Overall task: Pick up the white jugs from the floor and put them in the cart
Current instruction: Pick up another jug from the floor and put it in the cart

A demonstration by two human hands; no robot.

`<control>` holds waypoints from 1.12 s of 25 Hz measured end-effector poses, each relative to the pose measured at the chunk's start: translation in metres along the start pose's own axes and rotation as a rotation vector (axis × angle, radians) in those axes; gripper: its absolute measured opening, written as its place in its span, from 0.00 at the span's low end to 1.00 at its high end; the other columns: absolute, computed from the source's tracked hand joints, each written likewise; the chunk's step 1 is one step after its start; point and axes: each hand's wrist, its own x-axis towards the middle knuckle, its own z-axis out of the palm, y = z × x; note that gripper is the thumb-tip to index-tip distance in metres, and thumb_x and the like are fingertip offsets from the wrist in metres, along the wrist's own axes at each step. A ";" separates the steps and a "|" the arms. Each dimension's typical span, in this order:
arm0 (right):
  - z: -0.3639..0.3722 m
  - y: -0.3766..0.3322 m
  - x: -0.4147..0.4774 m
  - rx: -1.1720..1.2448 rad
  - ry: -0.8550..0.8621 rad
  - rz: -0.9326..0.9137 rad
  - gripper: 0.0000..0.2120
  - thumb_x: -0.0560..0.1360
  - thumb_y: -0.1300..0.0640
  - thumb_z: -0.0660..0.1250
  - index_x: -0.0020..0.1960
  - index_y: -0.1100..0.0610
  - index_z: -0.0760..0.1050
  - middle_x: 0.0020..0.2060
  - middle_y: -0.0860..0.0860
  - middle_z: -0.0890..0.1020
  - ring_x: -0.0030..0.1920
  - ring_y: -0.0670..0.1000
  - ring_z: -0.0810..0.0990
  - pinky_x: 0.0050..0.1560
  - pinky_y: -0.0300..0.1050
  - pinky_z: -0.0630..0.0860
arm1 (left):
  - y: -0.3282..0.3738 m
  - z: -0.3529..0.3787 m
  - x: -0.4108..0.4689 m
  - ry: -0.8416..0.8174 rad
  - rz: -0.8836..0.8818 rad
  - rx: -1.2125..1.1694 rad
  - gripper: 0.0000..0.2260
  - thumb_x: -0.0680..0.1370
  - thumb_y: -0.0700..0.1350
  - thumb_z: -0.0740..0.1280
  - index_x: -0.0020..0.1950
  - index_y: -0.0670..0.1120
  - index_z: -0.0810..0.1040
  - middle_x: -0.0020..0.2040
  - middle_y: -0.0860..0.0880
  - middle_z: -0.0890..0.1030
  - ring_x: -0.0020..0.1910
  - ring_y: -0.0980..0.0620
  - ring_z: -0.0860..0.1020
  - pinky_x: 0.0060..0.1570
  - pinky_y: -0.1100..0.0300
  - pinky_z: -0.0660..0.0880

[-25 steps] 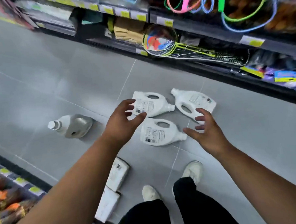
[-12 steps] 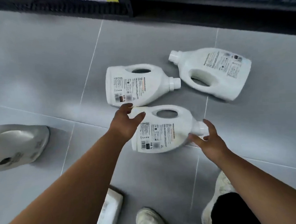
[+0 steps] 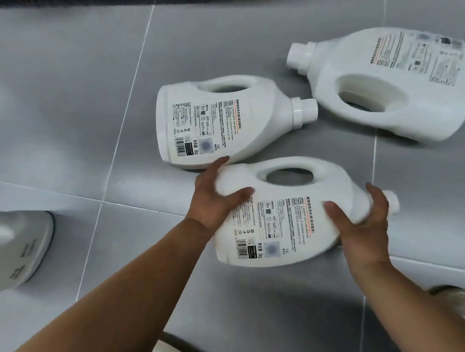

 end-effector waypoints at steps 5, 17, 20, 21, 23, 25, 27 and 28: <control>0.008 -0.001 0.002 0.063 0.064 -0.020 0.41 0.52 0.32 0.73 0.63 0.31 0.63 0.66 0.52 0.70 0.63 0.52 0.73 0.68 0.53 0.69 | -0.015 -0.005 0.005 -0.113 -0.016 -0.279 0.32 0.59 0.53 0.79 0.61 0.64 0.75 0.62 0.55 0.77 0.62 0.52 0.77 0.61 0.49 0.76; -0.016 -0.096 -0.013 0.273 0.125 -0.276 0.35 0.59 0.41 0.78 0.62 0.38 0.67 0.60 0.48 0.69 0.61 0.48 0.71 0.58 0.34 0.70 | 0.052 -0.023 -0.043 0.004 0.045 -0.669 0.23 0.67 0.40 0.71 0.58 0.58 0.72 0.56 0.50 0.80 0.53 0.45 0.81 0.46 0.49 0.80; -0.050 -0.163 -0.044 0.377 0.120 -0.314 0.35 0.55 0.36 0.77 0.59 0.35 0.68 0.63 0.50 0.71 0.63 0.49 0.73 0.64 0.51 0.74 | 0.132 -0.055 -0.075 0.017 0.150 -0.617 0.24 0.66 0.41 0.72 0.58 0.58 0.72 0.54 0.51 0.79 0.50 0.48 0.80 0.43 0.51 0.79; -0.068 -0.190 -0.060 0.399 0.119 -0.312 0.35 0.55 0.36 0.77 0.59 0.34 0.68 0.64 0.50 0.71 0.62 0.49 0.74 0.63 0.53 0.75 | 0.164 -0.066 -0.091 0.019 0.176 -0.605 0.24 0.67 0.41 0.72 0.58 0.59 0.72 0.53 0.52 0.79 0.48 0.49 0.80 0.41 0.52 0.79; -0.112 -0.253 -0.100 0.427 0.122 -0.324 0.35 0.55 0.37 0.76 0.59 0.33 0.67 0.64 0.51 0.71 0.60 0.49 0.76 0.61 0.55 0.76 | 0.239 -0.091 -0.130 0.016 0.218 -0.618 0.23 0.68 0.40 0.70 0.58 0.58 0.72 0.51 0.53 0.79 0.46 0.50 0.80 0.39 0.54 0.79; -0.167 -0.319 -0.145 0.457 0.138 -0.357 0.35 0.55 0.37 0.76 0.60 0.33 0.67 0.64 0.53 0.71 0.59 0.50 0.76 0.61 0.56 0.76 | 0.319 -0.112 -0.176 -0.016 0.252 -0.625 0.23 0.68 0.39 0.69 0.58 0.58 0.71 0.50 0.53 0.78 0.45 0.50 0.79 0.38 0.55 0.79; -0.220 -0.377 -0.190 0.475 0.164 -0.409 0.36 0.55 0.37 0.77 0.60 0.32 0.67 0.64 0.53 0.71 0.60 0.50 0.76 0.62 0.55 0.75 | 0.389 -0.128 -0.221 -0.046 0.294 -0.636 0.23 0.68 0.39 0.69 0.58 0.57 0.71 0.49 0.53 0.79 0.44 0.50 0.80 0.37 0.54 0.79; -0.252 -0.410 -0.219 0.483 0.179 -0.429 0.36 0.55 0.36 0.77 0.60 0.32 0.67 0.64 0.53 0.71 0.61 0.50 0.76 0.63 0.54 0.75 | 0.432 -0.139 -0.251 -0.058 0.310 -0.644 0.23 0.68 0.39 0.69 0.58 0.57 0.71 0.50 0.53 0.80 0.44 0.50 0.80 0.37 0.54 0.79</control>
